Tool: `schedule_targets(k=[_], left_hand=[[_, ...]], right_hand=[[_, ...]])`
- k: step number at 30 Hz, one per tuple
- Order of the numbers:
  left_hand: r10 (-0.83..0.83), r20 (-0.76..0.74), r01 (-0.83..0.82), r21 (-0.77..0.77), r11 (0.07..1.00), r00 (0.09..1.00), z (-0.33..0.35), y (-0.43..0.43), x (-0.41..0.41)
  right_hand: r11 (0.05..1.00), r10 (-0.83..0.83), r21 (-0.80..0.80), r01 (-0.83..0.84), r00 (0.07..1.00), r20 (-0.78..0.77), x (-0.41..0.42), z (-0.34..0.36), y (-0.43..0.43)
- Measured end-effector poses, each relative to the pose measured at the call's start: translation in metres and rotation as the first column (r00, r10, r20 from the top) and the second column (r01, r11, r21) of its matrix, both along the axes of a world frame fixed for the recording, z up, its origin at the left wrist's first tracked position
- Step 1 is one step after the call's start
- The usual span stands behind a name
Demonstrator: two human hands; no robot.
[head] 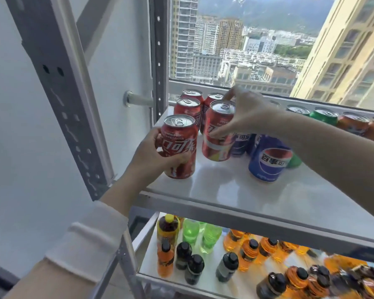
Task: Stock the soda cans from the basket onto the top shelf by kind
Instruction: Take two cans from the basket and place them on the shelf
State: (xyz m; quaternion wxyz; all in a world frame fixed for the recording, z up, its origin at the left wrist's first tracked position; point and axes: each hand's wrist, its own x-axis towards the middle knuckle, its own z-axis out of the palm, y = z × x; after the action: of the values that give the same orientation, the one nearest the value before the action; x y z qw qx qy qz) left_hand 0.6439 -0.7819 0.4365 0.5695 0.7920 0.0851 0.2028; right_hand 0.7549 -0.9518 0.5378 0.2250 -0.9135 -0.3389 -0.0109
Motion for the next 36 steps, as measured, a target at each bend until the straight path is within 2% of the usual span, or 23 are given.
schedule_targets(k=[9, 16, 28, 36], left_hand=[[-0.04, 0.04, 0.039, 0.008, 0.999, 0.998, -0.007, 0.013, 0.017], [-0.07, 0.057, 0.069, 0.006, 0.998, 0.996, -0.009, 0.013, 0.018], [-0.076, 0.035, 0.073, 0.072, 0.995, 0.997, -0.009, 0.012, 0.018], [-0.097, 0.029, 0.095, 0.075, 0.993, 0.995, -0.009, 0.002, 0.023]], right_hand=[[0.975, -0.062, -0.205, 0.091, 0.988, 0.141, 0.038, -0.004, 0.027], [0.951, -0.094, -0.278, 0.136, 0.983, 0.16, 0.041, -0.006, 0.035], [0.926, -0.203, -0.284, 0.25, 0.961, 0.187, 0.04, -0.014, 0.042], [0.922, -0.199, -0.287, 0.258, 0.955, 0.221, 0.04, -0.016, 0.043]])
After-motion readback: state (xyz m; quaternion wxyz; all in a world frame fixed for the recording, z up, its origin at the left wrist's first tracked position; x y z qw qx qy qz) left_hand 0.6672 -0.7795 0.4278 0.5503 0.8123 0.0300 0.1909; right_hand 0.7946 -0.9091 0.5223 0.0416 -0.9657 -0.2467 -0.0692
